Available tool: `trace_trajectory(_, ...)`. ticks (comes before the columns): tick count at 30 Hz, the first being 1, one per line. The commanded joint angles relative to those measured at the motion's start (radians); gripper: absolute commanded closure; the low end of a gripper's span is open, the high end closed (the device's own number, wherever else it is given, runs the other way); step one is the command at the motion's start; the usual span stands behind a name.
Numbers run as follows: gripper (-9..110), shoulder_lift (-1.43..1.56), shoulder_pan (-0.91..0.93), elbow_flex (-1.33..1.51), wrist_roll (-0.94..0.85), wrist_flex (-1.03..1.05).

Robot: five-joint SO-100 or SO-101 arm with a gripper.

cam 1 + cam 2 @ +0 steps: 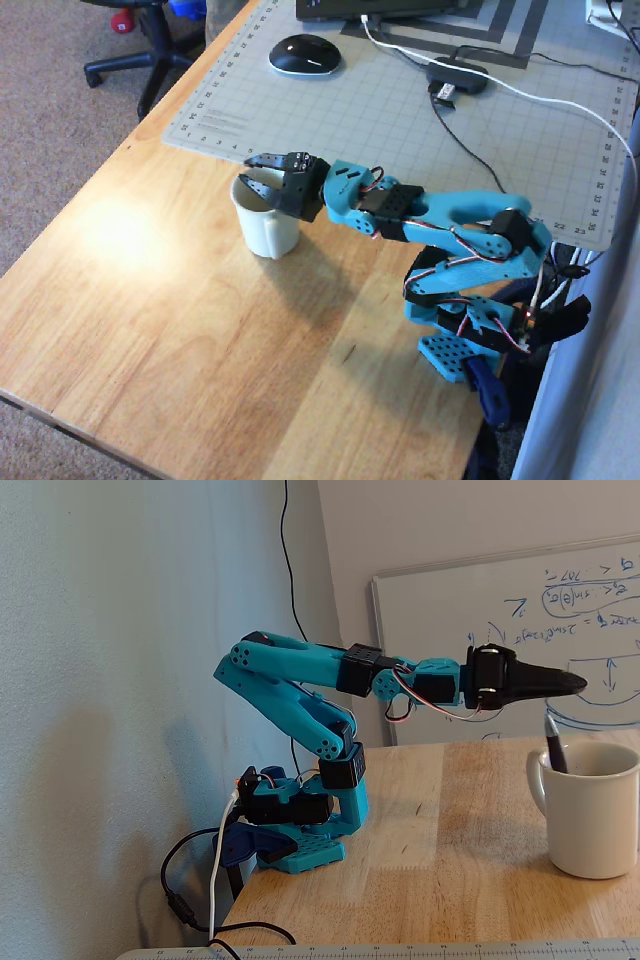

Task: Grasp a pen and put it in a mug.

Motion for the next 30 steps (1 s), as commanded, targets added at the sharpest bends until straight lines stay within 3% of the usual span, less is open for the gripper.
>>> trace_trajectory(1, 96, 0.137, -0.009, -0.055, -0.150, 0.232)
trace_trajectory(9, 96, 0.405, -0.011, -0.048, -0.543, 0.762)
trace_trajectory(16, 97, 0.607, -0.009, 0.071, -0.888, 1.066)
trace_trajectory(30, 91, 0.540, 0.140, 0.017, -0.917, 1.115)
